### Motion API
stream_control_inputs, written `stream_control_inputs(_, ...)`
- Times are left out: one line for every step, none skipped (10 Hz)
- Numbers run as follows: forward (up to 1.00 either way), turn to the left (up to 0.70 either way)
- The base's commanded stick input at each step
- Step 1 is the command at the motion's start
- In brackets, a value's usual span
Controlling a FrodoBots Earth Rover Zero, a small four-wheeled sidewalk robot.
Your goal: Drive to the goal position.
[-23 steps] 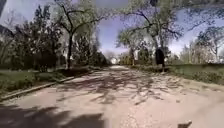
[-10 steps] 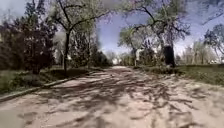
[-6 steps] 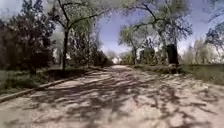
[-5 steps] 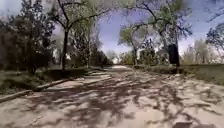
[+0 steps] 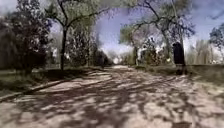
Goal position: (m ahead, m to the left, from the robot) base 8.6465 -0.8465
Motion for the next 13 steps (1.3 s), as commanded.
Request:
stream_control_inputs(0.7, 0.0)
stream_control_inputs(0.7, 0.0)
stream_control_inputs(0.7, 0.0)
stream_control_inputs(0.7, 0.0)
stream_control_inputs(0.7, 0.0)
stream_control_inputs(0.7, 0.0)
stream_control_inputs(0.7, 0.0)
stream_control_inputs(0.7, 0.0)
stream_control_inputs(0.7, 0.0)
stream_control_inputs(0.7, 0.0)
stream_control_inputs(0.7, 0.0)
stream_control_inputs(0.7, 0.0)
stream_control_inputs(0.7, 0.0)
